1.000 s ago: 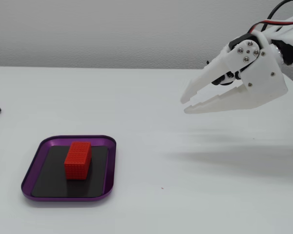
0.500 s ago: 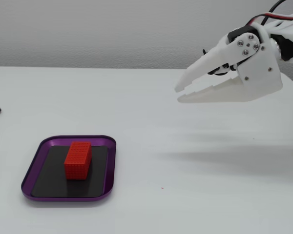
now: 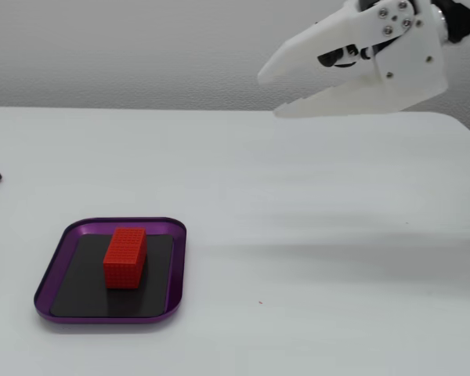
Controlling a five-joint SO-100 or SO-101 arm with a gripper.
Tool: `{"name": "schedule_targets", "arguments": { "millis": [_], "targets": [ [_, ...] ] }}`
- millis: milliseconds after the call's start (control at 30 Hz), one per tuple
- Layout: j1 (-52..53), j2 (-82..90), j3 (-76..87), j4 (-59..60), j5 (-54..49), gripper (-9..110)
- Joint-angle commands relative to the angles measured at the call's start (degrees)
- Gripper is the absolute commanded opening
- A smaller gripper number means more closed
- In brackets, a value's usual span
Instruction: Remove the cube from the box.
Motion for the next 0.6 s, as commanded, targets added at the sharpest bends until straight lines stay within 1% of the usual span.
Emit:
{"name": "schedule_targets", "arguments": {
  "millis": [0, 200, 333, 433, 567],
  "targets": [
    [-0.3, -15.6, -14.2, -0.2, 0.1, 9],
    [-0.5, -45.8, -40.7, 8.4, 2.5, 12],
    [-4.4, -61.1, -57.3, 14.5, 2.6, 16],
    [-8.7, -69.8, -66.5, 17.4, 2.7, 21],
    [-12.1, -78.9, -73.4, 17.3, 3.3, 26]
  ]
}}
